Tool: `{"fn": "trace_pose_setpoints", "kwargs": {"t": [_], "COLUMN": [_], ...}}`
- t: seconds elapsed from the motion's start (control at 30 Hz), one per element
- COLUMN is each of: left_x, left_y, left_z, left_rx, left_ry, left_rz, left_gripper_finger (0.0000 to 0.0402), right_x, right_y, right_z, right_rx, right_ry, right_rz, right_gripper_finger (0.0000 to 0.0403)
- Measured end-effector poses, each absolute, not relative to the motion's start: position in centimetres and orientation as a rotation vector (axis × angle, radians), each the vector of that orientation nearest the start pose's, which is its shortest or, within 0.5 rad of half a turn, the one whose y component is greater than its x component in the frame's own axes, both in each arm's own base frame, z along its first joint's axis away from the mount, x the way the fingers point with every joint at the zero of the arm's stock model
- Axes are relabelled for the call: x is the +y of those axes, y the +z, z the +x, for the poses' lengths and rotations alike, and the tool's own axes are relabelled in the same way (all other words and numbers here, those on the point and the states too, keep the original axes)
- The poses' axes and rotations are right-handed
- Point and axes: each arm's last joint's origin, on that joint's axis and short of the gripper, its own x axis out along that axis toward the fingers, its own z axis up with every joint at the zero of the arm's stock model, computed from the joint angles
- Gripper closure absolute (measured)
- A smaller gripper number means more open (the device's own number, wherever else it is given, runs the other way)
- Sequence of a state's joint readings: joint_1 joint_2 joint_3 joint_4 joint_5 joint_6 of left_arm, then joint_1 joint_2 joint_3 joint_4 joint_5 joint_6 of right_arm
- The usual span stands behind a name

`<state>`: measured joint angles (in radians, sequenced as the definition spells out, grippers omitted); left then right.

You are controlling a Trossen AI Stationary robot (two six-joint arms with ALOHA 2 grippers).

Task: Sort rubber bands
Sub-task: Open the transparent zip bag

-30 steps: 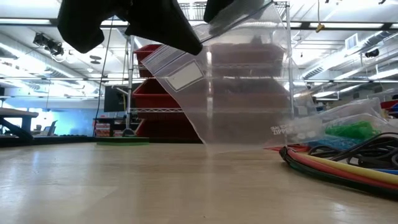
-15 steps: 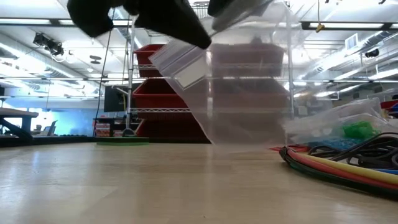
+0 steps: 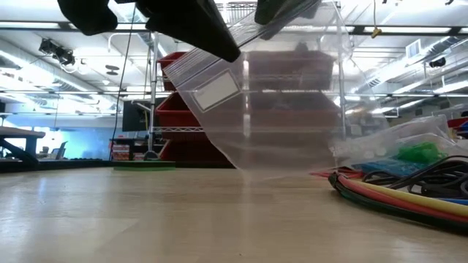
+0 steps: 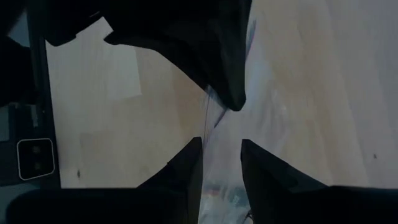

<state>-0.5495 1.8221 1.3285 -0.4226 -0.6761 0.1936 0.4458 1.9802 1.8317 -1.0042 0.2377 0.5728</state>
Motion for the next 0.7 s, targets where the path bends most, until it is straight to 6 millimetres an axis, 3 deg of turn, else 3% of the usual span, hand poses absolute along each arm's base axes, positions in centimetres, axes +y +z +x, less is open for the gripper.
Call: {"fn": "trace_pose_setpoints", "kwargs": {"t": [0.3, 0.7], "left_x": [-18.4, -18.8], "left_y": [22.5, 24.4], "left_z": [33.9, 34.4], "left_rx": [0.756, 0.745], "left_ry": [0.067, 0.029], "left_rz": [0.691, 0.638], "left_gripper_finger": [0.0402, 0.0402], "right_x": [17.3, 17.6], "right_y": [28.1, 28.1], "right_z": [37.7, 37.2], "right_rx": [1.103, 1.137], "right_ry": [-0.113, -0.106], "right_rz": [0.136, 0.121], "right_gripper_finger": [0.0306, 0.0306]}}
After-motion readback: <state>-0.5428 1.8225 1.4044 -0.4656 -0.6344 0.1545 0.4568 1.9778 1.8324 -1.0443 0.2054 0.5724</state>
